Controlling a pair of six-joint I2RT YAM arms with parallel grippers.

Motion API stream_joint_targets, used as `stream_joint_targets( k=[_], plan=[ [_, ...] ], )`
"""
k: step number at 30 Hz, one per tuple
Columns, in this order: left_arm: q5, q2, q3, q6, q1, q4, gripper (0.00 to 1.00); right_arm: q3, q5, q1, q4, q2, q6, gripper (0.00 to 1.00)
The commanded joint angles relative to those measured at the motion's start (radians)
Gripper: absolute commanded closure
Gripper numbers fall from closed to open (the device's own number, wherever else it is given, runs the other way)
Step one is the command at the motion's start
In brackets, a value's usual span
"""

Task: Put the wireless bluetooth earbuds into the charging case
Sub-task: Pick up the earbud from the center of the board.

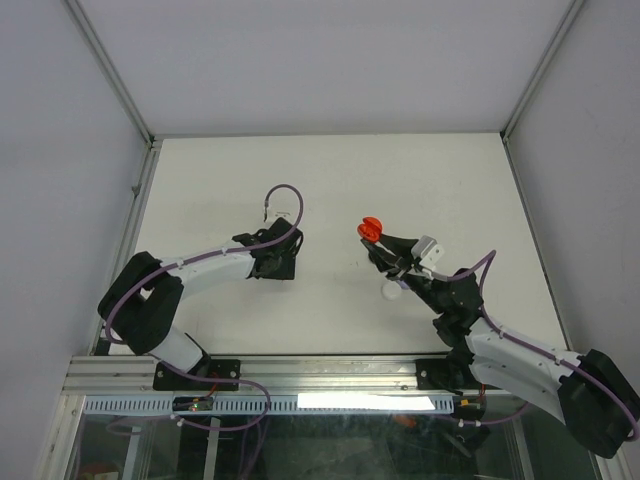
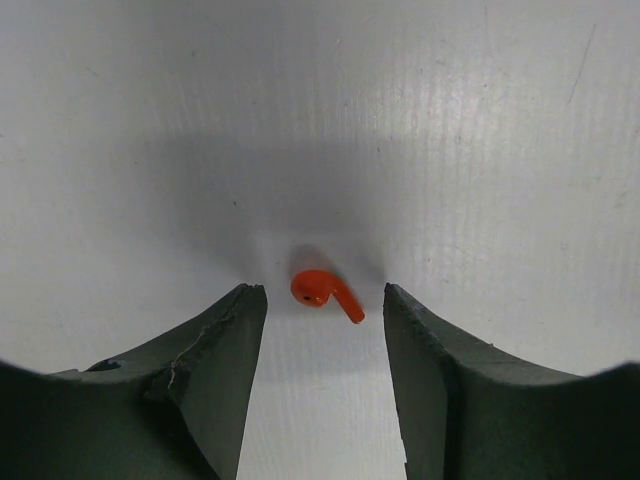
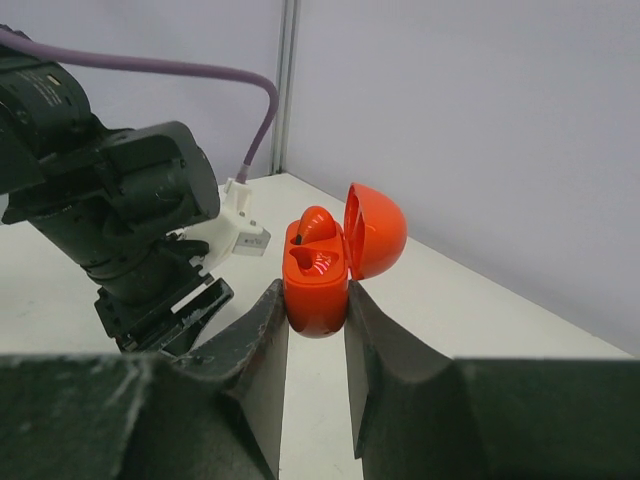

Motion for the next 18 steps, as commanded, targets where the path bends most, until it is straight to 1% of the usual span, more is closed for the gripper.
stream_joint_targets(
  k=[1, 10, 18],
  plan=[
    [0.021, 0.026, 0.043, 0.034, 0.006, -0.025, 0.48, -0.002, 0.019, -0.001, 0.034, -0.027, -0.006, 1.00],
    [-0.006, 0.011, 0.036, 0.028, 0.006, -0.090, 0.49, -0.003, 0.015, -0.001, 0.053, -0.016, 0.001, 1.00],
    [-0.037, -0.033, 0.031, 0.030, 0.006, -0.131, 0.52, 0.002, 0.008, -0.001, 0.063, -0.004, 0.007, 1.00]
  ],
)
